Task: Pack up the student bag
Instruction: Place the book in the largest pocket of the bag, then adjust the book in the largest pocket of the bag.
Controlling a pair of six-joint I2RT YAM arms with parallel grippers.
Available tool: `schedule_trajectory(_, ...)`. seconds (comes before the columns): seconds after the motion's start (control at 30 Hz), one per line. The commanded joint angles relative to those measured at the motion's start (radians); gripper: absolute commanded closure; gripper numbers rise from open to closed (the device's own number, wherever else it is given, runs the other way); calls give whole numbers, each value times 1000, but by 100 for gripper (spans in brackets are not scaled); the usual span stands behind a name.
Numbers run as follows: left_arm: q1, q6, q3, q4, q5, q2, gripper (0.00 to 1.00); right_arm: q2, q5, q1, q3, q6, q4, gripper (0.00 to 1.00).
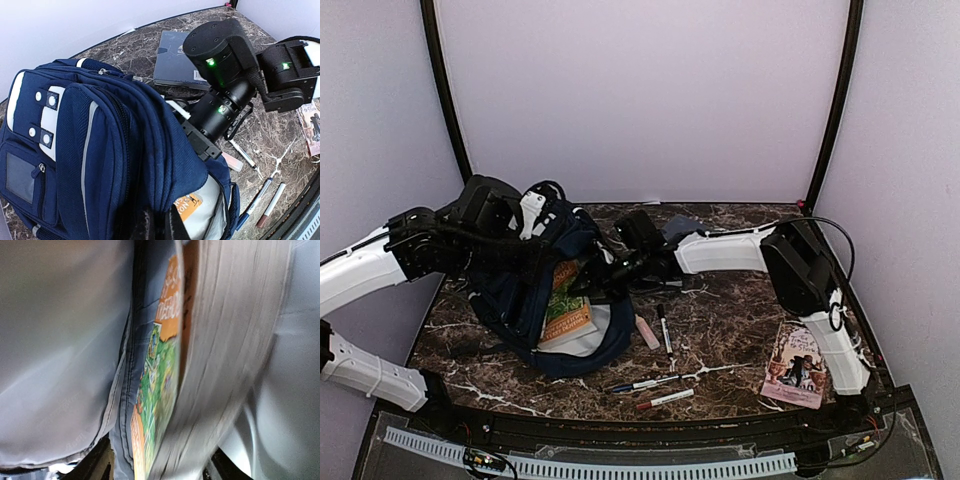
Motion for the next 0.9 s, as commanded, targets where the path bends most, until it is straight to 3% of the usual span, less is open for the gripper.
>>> schedule_trajectory(0.0, -6, -5, -13, 74, -56, -80, 100, -154, 149, -3, -31, -193, -129, 39)
schedule_trajectory(0.3, -6, 15, -56, 110, -47, -110, 100, -365, 269, 31, -211, -571, -240, 38)
schedule_trajectory(0.4, -6, 16, -56, 110, -33, -113, 100, -430, 280, 54, -270, -764, -275, 45)
schedule_trajectory(0.6, -6, 10, -51, 90, 1, -124, 100, -490, 462, 132, -275, -1096, -331, 59)
schedule_trajectory(0.7, -6, 6, -65, 97, 17, -135, 100, -461, 562, 181, -241, -1205, -344, 59)
schedule_trajectory(0.87, -6, 2, -59, 97, 40, -120, 100, -398, 657, 256, -207, -1318, -325, 49)
